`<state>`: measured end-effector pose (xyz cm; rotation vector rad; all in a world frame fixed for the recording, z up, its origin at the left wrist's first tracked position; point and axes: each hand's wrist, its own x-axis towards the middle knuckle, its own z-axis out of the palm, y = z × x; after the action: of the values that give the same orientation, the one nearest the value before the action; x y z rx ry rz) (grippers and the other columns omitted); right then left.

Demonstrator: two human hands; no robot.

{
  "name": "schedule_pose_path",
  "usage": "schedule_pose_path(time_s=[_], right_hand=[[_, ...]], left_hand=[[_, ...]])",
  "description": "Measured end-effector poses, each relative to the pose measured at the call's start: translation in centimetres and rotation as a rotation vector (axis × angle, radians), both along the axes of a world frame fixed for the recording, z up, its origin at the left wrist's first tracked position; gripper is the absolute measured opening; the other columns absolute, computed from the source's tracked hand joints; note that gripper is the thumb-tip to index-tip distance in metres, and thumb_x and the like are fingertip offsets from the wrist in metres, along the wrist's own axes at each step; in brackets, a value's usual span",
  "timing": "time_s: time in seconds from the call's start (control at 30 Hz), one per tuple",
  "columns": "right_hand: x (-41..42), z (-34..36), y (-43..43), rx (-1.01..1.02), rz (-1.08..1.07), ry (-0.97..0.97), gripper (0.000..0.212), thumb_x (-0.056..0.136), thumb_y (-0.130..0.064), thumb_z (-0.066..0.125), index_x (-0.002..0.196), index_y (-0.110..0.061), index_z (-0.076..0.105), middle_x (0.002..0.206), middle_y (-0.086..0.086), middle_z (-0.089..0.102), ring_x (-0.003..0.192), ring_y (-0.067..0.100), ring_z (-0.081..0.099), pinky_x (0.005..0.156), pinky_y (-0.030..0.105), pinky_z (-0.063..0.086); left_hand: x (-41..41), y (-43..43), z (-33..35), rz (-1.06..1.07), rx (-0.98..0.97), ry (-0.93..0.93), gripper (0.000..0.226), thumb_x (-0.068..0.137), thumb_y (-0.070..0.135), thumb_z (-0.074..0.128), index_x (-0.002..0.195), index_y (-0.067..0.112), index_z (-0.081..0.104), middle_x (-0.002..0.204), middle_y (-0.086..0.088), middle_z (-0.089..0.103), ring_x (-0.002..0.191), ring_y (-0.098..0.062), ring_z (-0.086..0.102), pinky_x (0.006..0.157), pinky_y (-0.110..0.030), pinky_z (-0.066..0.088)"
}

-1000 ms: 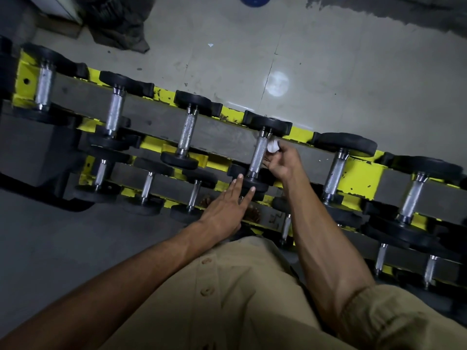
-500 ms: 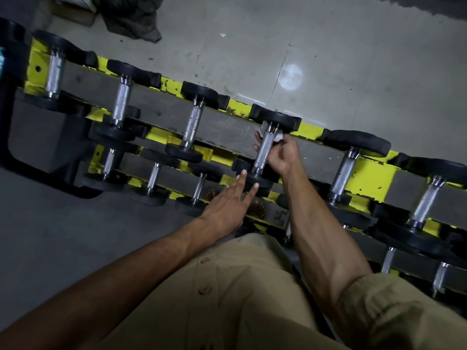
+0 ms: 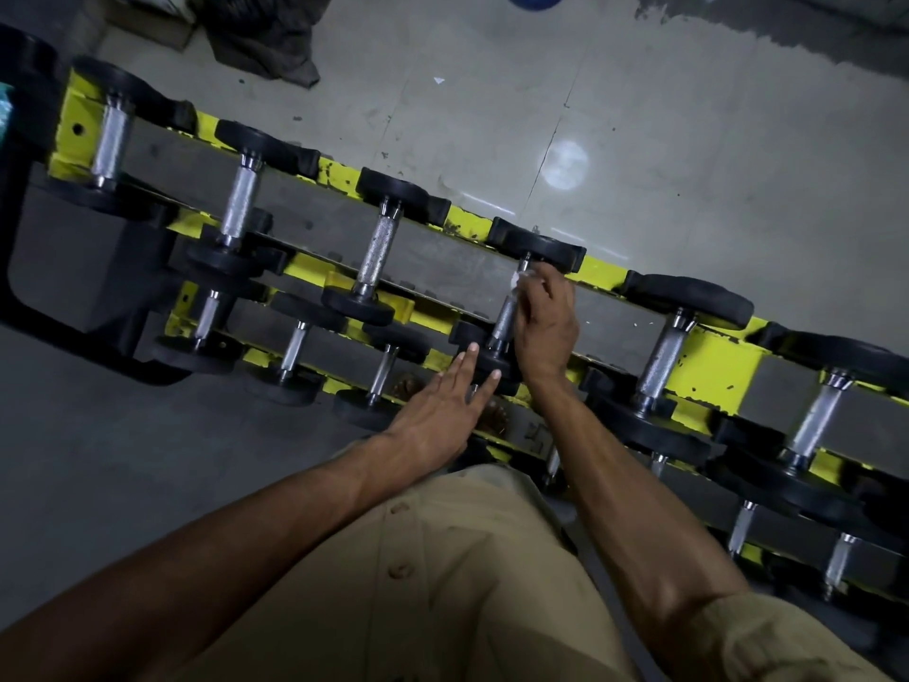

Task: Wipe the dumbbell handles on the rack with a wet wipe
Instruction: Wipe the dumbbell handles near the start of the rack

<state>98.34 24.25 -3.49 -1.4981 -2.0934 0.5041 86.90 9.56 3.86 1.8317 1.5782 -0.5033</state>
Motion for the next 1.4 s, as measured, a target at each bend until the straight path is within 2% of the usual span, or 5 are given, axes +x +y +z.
schedule_pose_path(time_s=[0.33, 0.5, 0.63, 0.9, 1.4], right_hand=[[2.1, 2.4, 4.0, 0.017, 0.830, -0.656, 0.048, 0.097, -0.014, 0.053, 0.144, -0.020, 0.052, 0.159, 0.001, 0.042, 0.107, 0.029, 0.067, 0.067, 0.037, 0.057], [2.0, 4.5, 7.0, 0.082, 0.740, -0.681, 0.057, 0.091, 0.000, 0.049, 0.146, -0.012, 0.046, 0.144, 0.007, 0.058, 0.065, 0.030, 0.065, 0.046, 0.028, 0.037], [2.5, 4.7, 7.3, 0.200, 0.835, -0.689, 0.032, 0.091, -0.008, 0.041, 0.120, -0.010, 0.056, 0.141, 0.010, 0.055, 0.074, 0.031, 0.065, 0.050, 0.030, 0.042], [2.1, 3.6, 6.0, -0.007, 0.907, -0.763, 0.060, 0.091, -0.001, 0.042, 0.149, -0.017, 0.045, 0.160, 0.001, 0.038, 0.092, 0.028, 0.073, 0.057, 0.033, 0.057], [-2.7, 6.2, 5.5, -0.086, 0.918, -0.885, 0.021, 0.100, -0.023, 0.060, 0.120, -0.015, 0.060, 0.105, 0.001, 0.071, 0.088, 0.024, 0.070, 0.058, 0.031, 0.049]], left_hand=[[0.2, -0.2, 0.0, 0.014, 0.016, 0.004, 0.100, 0.100, 0.005, 0.057, 0.165, 0.017, -0.018, 0.161, -0.028, -0.037, 0.160, -0.039, -0.013, 0.131, -0.046, 0.011], [0.5, -0.3, 0.0, 0.040, 0.024, -0.004, 0.096, 0.100, 0.001, 0.053, 0.165, 0.016, -0.016, 0.162, -0.028, -0.037, 0.160, -0.039, -0.012, 0.131, -0.046, 0.010], [0.7, -0.4, -0.1, 0.056, 0.027, 0.000, 0.097, 0.099, 0.001, 0.053, 0.165, 0.016, -0.017, 0.162, -0.028, -0.037, 0.160, -0.039, -0.013, 0.130, -0.046, 0.010], [1.2, -0.5, -0.8, 0.081, 0.042, 0.003, 0.100, 0.099, 0.000, 0.055, 0.164, 0.018, -0.019, 0.160, -0.026, -0.041, 0.159, -0.040, -0.014, 0.131, -0.049, 0.014], [1.1, -0.5, -1.1, 0.127, -0.029, -0.024, 0.107, 0.097, 0.002, 0.059, 0.164, 0.033, -0.019, 0.164, -0.029, -0.032, 0.160, -0.041, -0.007, 0.128, -0.048, 0.016]])
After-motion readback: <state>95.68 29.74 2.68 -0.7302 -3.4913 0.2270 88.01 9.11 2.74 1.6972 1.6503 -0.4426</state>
